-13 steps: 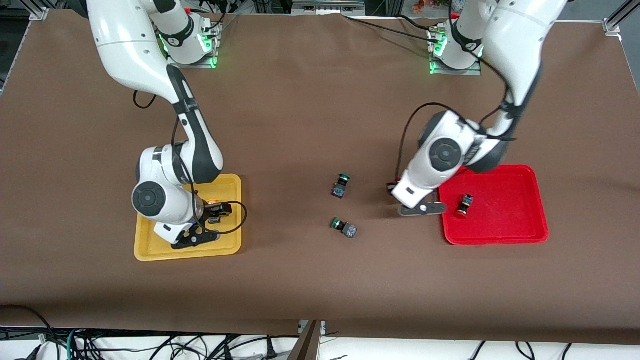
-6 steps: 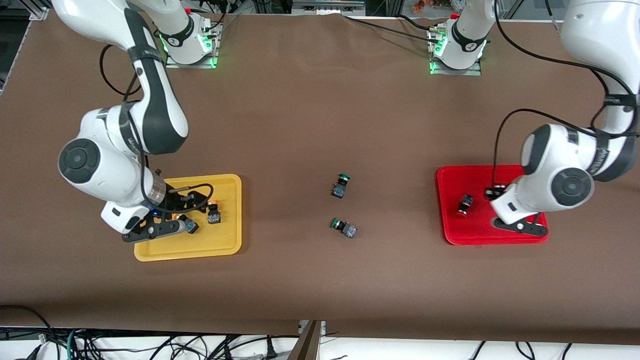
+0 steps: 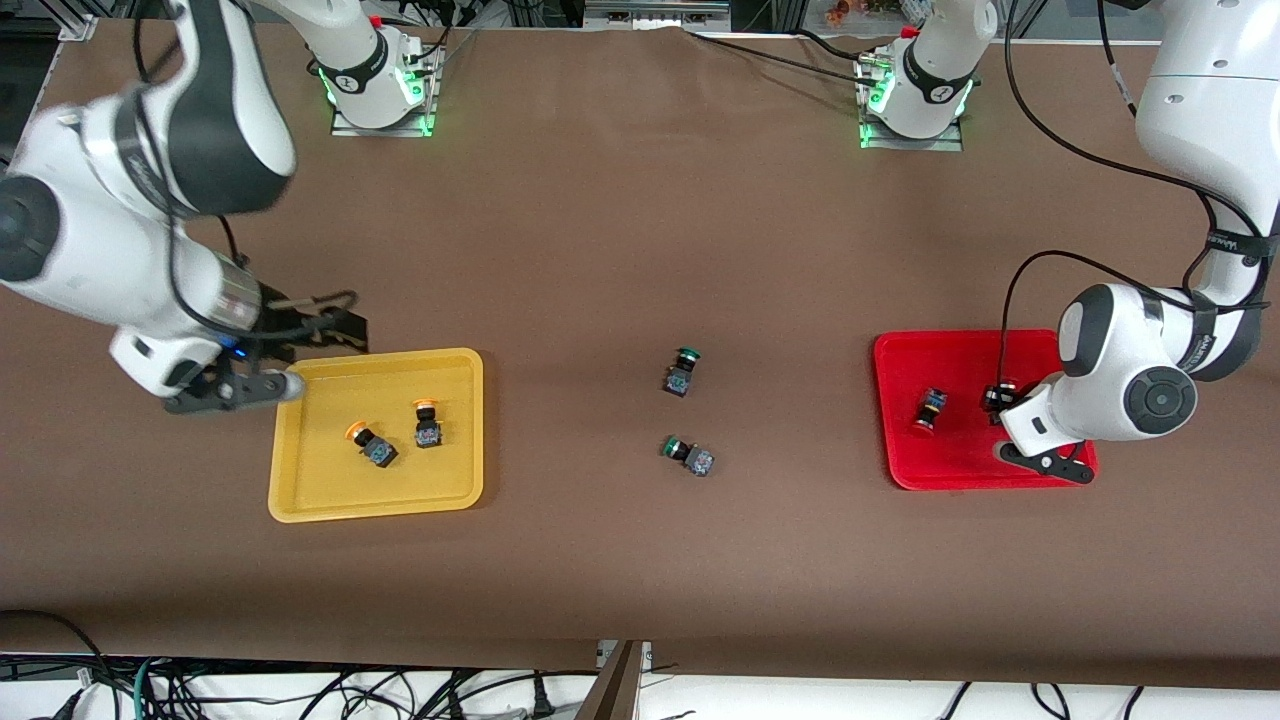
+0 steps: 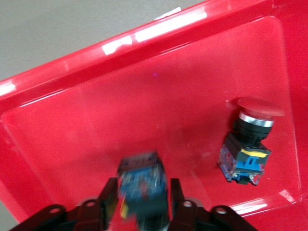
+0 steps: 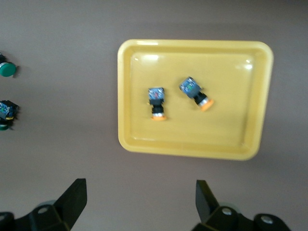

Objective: Place red and yellow buttons in trays
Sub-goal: 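Open both grippers and lift them away from the trays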

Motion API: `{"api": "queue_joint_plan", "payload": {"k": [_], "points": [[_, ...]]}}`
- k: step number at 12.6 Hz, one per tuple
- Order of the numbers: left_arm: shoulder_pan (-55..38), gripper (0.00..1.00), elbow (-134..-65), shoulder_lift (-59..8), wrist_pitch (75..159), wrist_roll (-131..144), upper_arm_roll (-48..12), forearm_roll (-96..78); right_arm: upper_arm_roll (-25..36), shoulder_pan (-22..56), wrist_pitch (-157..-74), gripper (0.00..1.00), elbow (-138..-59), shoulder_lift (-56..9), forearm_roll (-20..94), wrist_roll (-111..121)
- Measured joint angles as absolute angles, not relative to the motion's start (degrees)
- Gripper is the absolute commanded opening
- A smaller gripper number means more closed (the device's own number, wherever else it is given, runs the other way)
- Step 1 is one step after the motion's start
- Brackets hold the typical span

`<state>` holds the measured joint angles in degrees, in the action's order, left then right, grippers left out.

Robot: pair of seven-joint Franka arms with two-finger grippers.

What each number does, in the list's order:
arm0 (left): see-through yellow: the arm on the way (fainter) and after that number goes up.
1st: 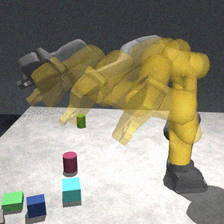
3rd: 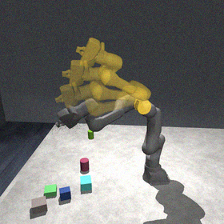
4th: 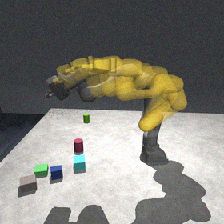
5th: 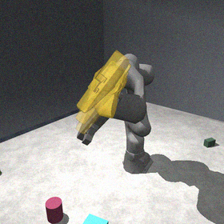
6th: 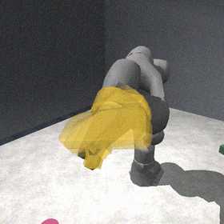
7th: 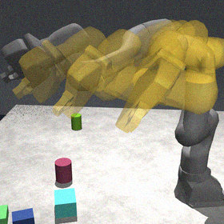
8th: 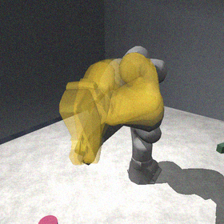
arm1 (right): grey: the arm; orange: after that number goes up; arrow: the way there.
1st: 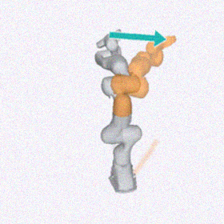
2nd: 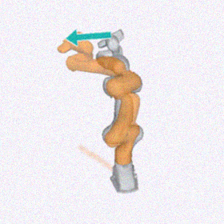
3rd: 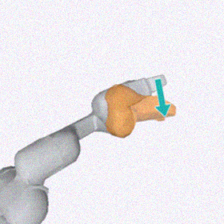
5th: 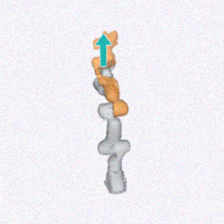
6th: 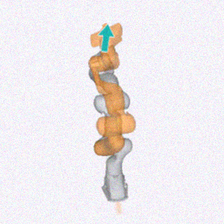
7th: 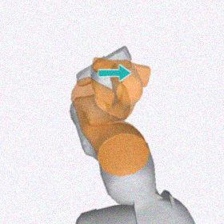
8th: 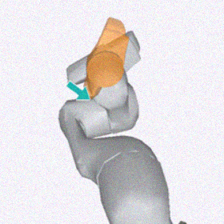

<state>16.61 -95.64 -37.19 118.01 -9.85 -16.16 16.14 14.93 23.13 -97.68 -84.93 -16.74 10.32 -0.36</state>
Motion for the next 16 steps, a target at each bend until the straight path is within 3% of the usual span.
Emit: {"api": "queue_joint_plan", "payload": {"k": [4,8,12,14,16], "points": [[16.6,1.0,-94.6,-35.0,117.4,-9.9,-16.7,16.2,15.4,23.1,-97.5,1.0,-92.1,-8.3,7.5,-0.9],[16.5,1.0,-91.7,-23.1,109.3,-9.0,-21.2,16.1,14.9,23.3,-96.5,1.0,-92.3,-6.7,6.8,-1.6],[16.4,1.0,-77.5,-16.1,87.9,-8.3,-22.6,8.7,14.8,23.2,-92.9,1.0,-89.6,-6.5,5.2,-1.7],[16.4,1.0,-74.3,-16.1,84.2,-8.2,-22.2,8.5,11.3,20.1,-91.1,1.0,-88.7,-6.5,2.8,-1.6],[14.0,1.0,-75.4,-15.9,86.6,-6.6,-18.4,8.0,5.8,16.1,-89.7,1.0,-88.5,-6.5,-0.1,-1.8]]}}
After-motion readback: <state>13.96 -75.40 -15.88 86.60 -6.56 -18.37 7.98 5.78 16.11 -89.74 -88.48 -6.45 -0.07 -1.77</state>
